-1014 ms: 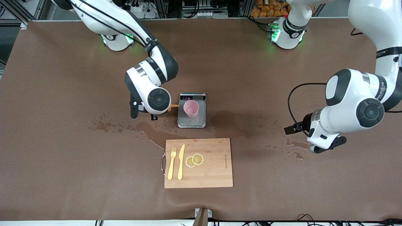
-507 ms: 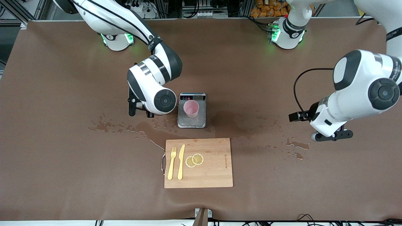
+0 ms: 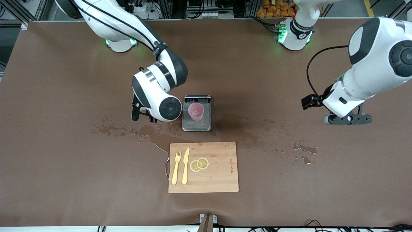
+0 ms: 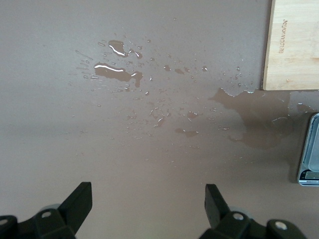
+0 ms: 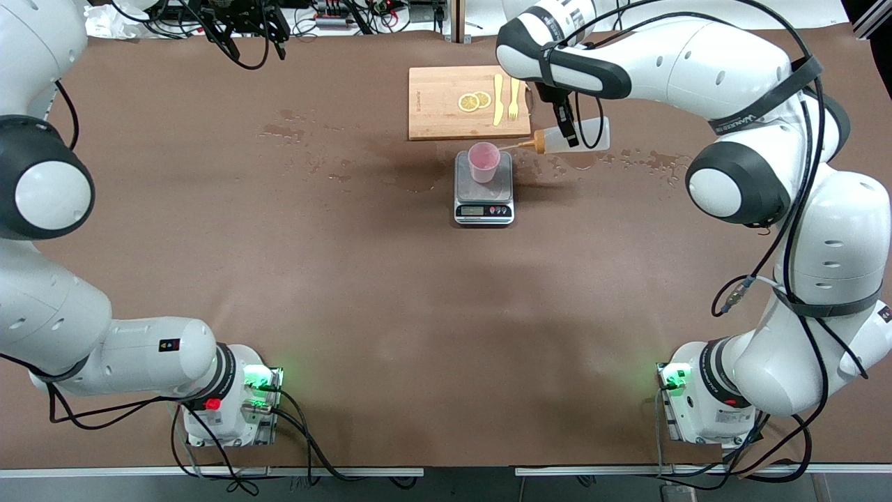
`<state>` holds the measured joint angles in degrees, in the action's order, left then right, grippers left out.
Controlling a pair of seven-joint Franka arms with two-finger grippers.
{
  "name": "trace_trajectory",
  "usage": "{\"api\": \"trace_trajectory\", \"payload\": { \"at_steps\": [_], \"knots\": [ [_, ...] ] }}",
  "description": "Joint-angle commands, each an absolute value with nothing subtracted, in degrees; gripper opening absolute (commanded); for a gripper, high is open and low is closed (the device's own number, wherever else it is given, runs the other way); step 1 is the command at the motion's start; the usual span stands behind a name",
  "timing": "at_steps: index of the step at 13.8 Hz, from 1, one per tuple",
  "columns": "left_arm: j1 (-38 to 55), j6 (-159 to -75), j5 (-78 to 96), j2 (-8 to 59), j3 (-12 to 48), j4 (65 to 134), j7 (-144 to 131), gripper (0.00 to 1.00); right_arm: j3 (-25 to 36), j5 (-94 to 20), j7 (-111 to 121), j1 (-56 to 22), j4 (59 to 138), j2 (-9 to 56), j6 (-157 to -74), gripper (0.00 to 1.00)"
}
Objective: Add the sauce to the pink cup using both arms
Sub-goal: 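Pull the bottle back with the right gripper while the left gripper rises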
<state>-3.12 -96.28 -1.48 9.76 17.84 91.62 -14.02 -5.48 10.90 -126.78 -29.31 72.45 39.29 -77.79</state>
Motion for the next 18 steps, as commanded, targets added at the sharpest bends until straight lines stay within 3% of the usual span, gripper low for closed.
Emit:
{"api": "trace_trajectory", "payload": {
  "at_steps": [1, 5, 15, 18],
  "knots": [
    [2.6, -95.1, -1.8, 5.5, 10.4, 93.5, -11.1, 1.00, -5.4, 12.1, -128.0, -30.0, 70.2, 40.3, -76.3, 0.09],
    [3.9, -91.9, 1.8, 1.2, 6.9, 93.8, -7.8, 1.00, -5.5, 12.0, -127.1, -29.0, 70.1, 40.3, -76.4, 0.02],
    [3.9, -86.9, 1.9, -4.2, 6.2, 92.7, -7.7, 1.00, -6.1, 5.8, -91.4, -14.6, 70.8, 36.8, -75.0, 0.16],
    [3.5, -86.8, 1.8, -5.1, 6.2, 92.7, -6.9, 1.00, -6.0, -2.4, -81.2, -7.5, 70.8, 35.9, -74.9, 0.19]
  ]
}}
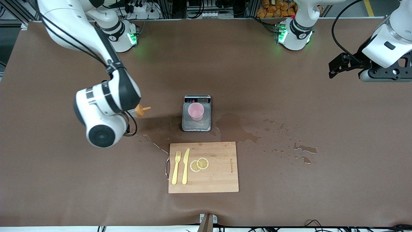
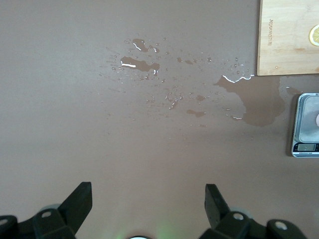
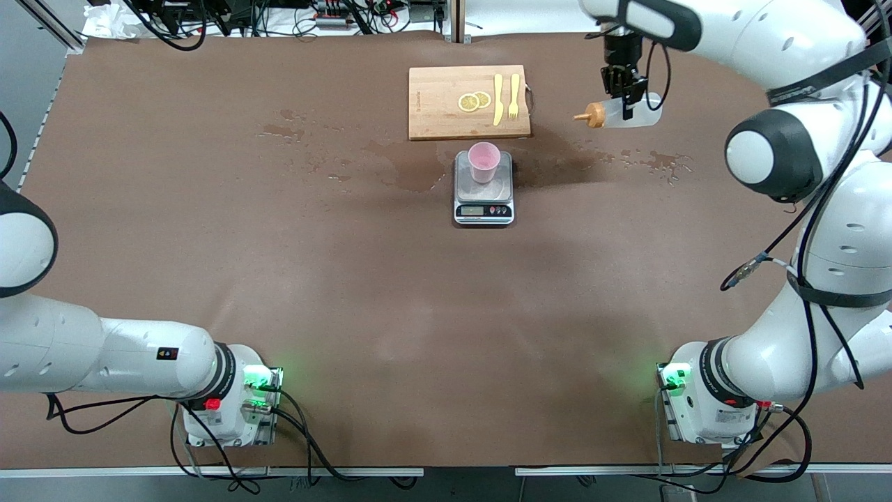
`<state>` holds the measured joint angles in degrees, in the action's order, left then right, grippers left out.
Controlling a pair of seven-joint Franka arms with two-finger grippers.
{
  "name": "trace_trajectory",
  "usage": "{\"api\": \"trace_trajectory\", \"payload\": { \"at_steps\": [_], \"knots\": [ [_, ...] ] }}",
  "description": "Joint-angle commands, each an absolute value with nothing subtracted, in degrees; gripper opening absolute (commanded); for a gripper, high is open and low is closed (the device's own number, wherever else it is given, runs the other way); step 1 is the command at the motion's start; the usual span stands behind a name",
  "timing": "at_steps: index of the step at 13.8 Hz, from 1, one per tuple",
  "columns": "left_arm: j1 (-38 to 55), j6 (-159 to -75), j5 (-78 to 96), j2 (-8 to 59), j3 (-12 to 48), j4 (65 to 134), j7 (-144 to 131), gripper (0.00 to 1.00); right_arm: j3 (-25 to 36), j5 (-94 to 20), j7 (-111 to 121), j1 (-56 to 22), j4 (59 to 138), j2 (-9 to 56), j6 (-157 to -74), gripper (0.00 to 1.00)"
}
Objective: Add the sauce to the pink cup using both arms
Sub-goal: 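Lower the bottle onto the table with the right gripper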
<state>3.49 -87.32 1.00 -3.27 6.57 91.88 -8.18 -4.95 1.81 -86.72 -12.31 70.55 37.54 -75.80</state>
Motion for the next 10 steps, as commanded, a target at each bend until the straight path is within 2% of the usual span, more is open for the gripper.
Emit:
{"api": "trace_trajectory", "payload": {
  "at_steps": [1, 7, 10],
  "knots": [
    [3.4, -86.8, 1.7, -5.3, 6.0, 92.7, -6.8, 1.00, -5.9, -2.8, -78.1, -6.3, 70.8, 35.7, -74.9, 0.19],
    [3.1, -84.9, 1.8, -5.7, 5.4, 92.0, -2.7, 1.00, -5.9, -7.8, -61.2, 1.7, 72.2, 36.4, -74.9, 0.20],
    [1.3, -84.7, 2.0, -5.6, 5.4, 92.1, -2.4, 1.00, -5.8, -13.0, -48.8, 9.5, 73.7, 36.7, -74.8, 0.23]
  ]
}}
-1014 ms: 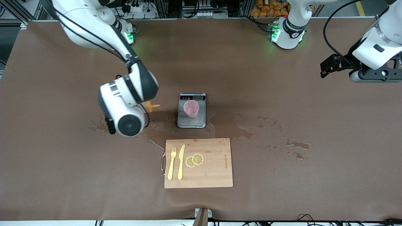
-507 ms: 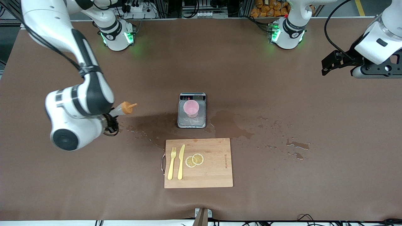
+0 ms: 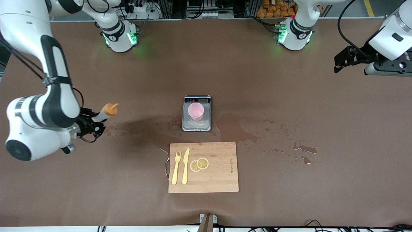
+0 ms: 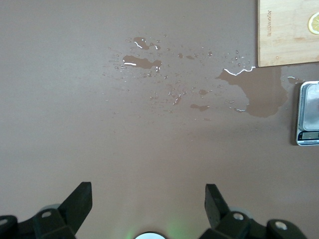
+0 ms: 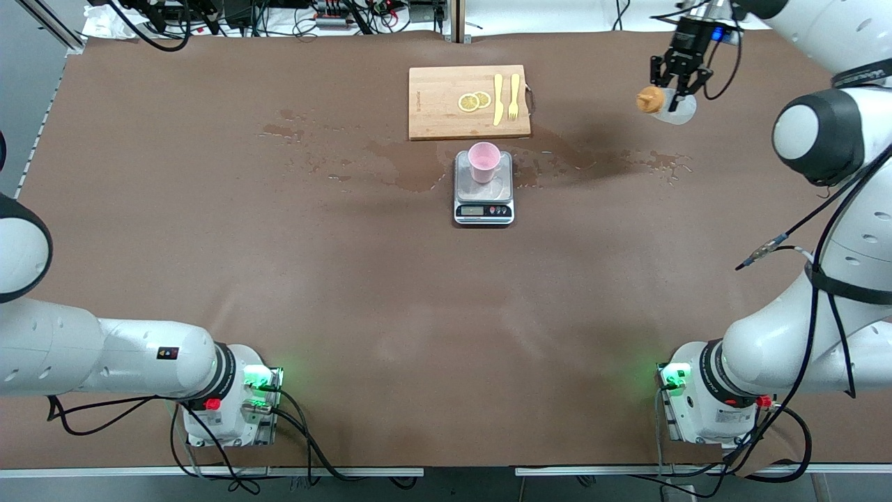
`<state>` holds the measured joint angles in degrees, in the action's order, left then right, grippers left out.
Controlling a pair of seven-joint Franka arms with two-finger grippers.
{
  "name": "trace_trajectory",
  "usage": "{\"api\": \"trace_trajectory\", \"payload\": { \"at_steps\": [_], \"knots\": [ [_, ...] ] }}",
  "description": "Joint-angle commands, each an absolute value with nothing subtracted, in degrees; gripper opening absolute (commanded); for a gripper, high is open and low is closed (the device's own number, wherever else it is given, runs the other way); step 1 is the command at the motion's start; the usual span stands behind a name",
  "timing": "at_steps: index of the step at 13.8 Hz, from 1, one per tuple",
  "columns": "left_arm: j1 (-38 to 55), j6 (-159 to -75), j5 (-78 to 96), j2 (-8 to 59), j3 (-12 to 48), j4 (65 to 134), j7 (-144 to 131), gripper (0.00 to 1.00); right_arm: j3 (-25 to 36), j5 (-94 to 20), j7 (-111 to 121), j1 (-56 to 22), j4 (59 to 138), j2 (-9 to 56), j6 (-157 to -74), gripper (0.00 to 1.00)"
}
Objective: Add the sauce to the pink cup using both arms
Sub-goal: 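Lower the bottle onto the table with the right gripper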
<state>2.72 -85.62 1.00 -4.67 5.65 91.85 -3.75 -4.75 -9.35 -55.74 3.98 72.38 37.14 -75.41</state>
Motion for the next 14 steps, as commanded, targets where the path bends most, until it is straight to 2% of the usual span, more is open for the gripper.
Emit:
{"api": "trace_trajectory", "payload": {
  "at_steps": [1, 8, 14],
  "knots": [
    [1.3, -84.5, 2.4, -5.6, 5.4, 92.2, -2.5, 1.00, -5.8, -14.2, -45.6, 11.3, 74.0, 37.3, -74.8, 0.23],
    [1.5, -84.4, 2.4, -4.2, 6.2, 91.2, -3.4, 1.00, -5.8, -25.8, -33.3, 22.9, 82.9, 39.2, -74.5, 0.21],
    [1.7, -84.1, 3.2, -3.7, 6.5, 90.7, -2.7, 1.00, -5.8, -28.4, -24.3, 29.3, 83.5, 45.1, -71.5, 0.22]
  ]
}}
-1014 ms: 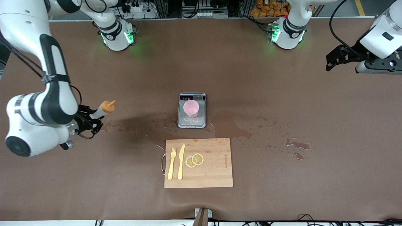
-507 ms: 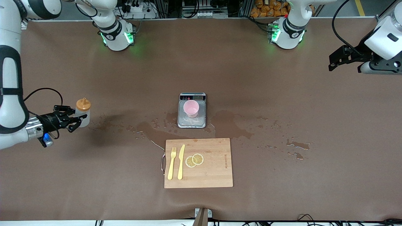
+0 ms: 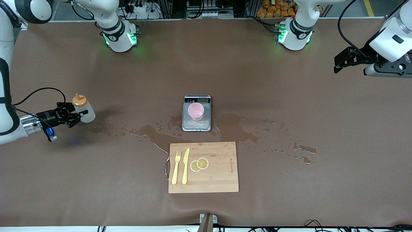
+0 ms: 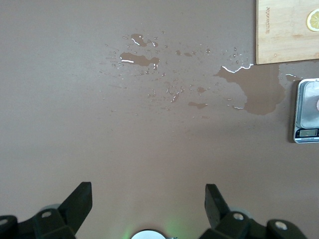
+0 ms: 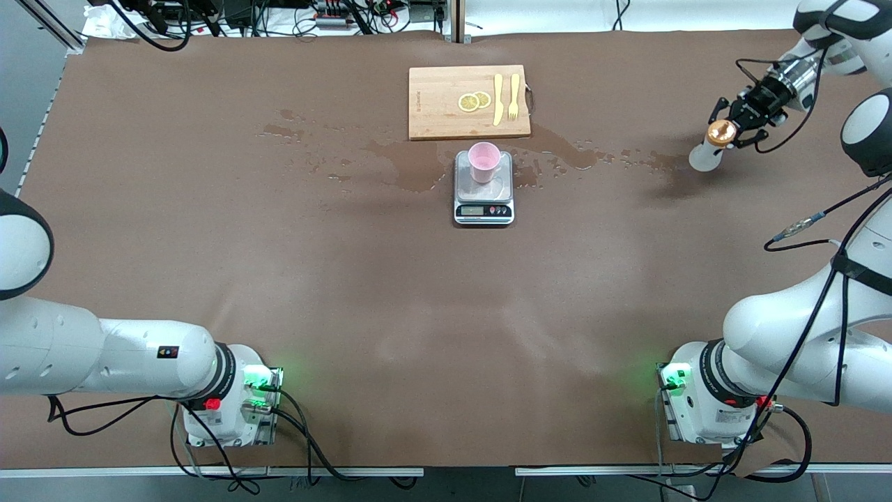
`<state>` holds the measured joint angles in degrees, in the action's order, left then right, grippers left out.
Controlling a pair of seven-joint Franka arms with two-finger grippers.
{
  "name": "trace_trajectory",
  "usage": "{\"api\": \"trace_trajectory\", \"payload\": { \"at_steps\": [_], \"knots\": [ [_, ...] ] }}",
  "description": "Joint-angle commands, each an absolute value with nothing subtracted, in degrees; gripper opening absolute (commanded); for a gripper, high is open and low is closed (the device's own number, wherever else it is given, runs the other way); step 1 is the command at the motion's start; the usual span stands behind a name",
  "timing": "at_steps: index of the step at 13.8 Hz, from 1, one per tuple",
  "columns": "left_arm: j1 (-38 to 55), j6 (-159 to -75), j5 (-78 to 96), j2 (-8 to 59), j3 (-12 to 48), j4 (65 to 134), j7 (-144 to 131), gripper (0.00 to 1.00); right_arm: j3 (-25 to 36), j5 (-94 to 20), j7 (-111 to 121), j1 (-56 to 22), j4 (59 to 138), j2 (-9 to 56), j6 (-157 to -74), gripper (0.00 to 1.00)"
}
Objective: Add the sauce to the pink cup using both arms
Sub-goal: 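Lower the bottle onto the table with the right gripper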
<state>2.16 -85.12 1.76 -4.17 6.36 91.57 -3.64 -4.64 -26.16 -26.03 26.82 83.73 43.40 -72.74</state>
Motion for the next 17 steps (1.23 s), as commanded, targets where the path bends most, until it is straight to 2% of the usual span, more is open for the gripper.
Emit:
{"api": "trace_trajectory", "payload": {
  "at_steps": [1, 4, 8, 10, 11, 12, 13, 15, 17],
  "knots": [
    [1.5, -84.1, 3.6, -3.3, 6.4, 90.7, -2.6, 1.00, -5.7, -30.0, -24.3, 29.7, 83.5, 46.3, -71.5, 0.22],
    [1.6, -84.1, 3.6, -3.3, 5.9, 90.8, -2.6, 1.00, -5.7, -32.6, -21.0, 31.4, 82.9, 50.5, -72.1, 0.22],
    [2.6, -84.1, 3.6, -2.8, 4.8, 90.7, -2.8, 1.00, -5.7, -32.7, -20.0, 32.3, 82.4, 52.4, -73.4, 0.23],
    [4.8, -84.1, 3.6, -2.8, 2.4, 90.7, -2.6, 1.00, -5.7, -33.7, -20.0, 32.3, 82.4, 52.8, -73.9, 0.25],
    [4.9, -84.1, 3.6, -2.7, 2.2, 90.7, -2.5, 1.00, -5.7, -33.8, -20.0, 32.8, 82.3, 53.4, -74.8, 0.30],
    [4.7, -84.1, 3.6, -2.7, 2.2, 90.7, -2.5, 1.00, -5.7, -33.9, -19.9, 33.3, 82.3, 53.7, -75.4, 0.44],
    [4.7, -84.1, 3.6, -2.8, 2.3, 90.7, -2.5, 1.00, -5.7, -34.0, -19.9, 33.2, 82.2, 53.8, -75.6, 0.72],
    [4.6, -84.1, 3.6, -2.7, 2.3, 90.8, -2.5, 1.00, -5.7, -34.1, -19.9, 33.3, 81.9, 53.8, -76.9, 1.00],
    [4.5, -84.1, 3.6, -2.7, 2.3, 90.7, -2.5, 1.00, -5.7, -34.1, -20.0, 33.0, 80.2, 53.8, -78.0, 1.00]
  ]
}}
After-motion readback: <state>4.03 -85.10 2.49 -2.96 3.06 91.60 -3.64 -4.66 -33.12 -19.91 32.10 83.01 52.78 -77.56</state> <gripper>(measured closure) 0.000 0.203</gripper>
